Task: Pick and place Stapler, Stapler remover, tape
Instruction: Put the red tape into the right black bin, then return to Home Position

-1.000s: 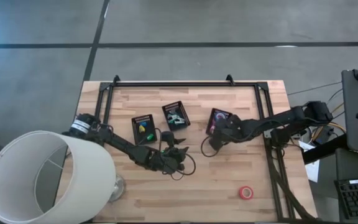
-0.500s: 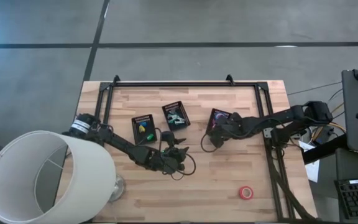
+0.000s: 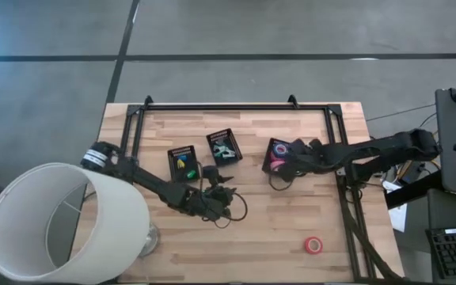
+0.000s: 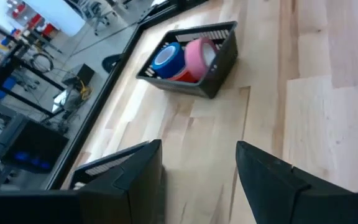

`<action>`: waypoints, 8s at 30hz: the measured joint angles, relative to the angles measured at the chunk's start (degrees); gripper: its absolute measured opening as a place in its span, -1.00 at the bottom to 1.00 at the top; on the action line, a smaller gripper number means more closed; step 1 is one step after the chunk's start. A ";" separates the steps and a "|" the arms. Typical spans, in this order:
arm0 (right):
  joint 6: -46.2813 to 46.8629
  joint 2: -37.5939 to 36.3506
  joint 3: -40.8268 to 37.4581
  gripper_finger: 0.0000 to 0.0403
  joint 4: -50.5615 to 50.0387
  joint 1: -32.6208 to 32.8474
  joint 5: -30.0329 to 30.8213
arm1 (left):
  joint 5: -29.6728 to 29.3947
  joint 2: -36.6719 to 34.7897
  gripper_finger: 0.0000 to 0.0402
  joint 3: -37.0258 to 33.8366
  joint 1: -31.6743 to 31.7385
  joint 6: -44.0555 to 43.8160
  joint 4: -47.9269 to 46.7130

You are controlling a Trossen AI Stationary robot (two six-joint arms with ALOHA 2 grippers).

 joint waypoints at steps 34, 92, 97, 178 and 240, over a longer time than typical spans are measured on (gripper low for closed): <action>36.21 15.66 -0.02 -0.30 6.52 44.30 -41.12 | 18.33 -11.00 0.04 -7.32 1.81 -3.39 -18.37; -12.79 20.31 12.61 -0.70 -8.27 -9.52 1.22 | 19.97 -11.08 0.04 -6.78 6.12 2.23 -13.62; -20.62 20.31 11.34 -0.67 -4.57 -13.29 0.67 | 21.15 -11.08 0.04 -6.78 6.08 1.78 -13.80; -48.91 -68.83 -44.14 -0.37 51.41 9.51 -17.36 | 22.56 -100.11 0.04 -60.41 5.37 4.37 1.66; -49.21 -68.73 -44.38 -0.57 48.72 9.51 -18.74 | 24.42 -100.61 0.04 -60.63 5.38 2.92 1.18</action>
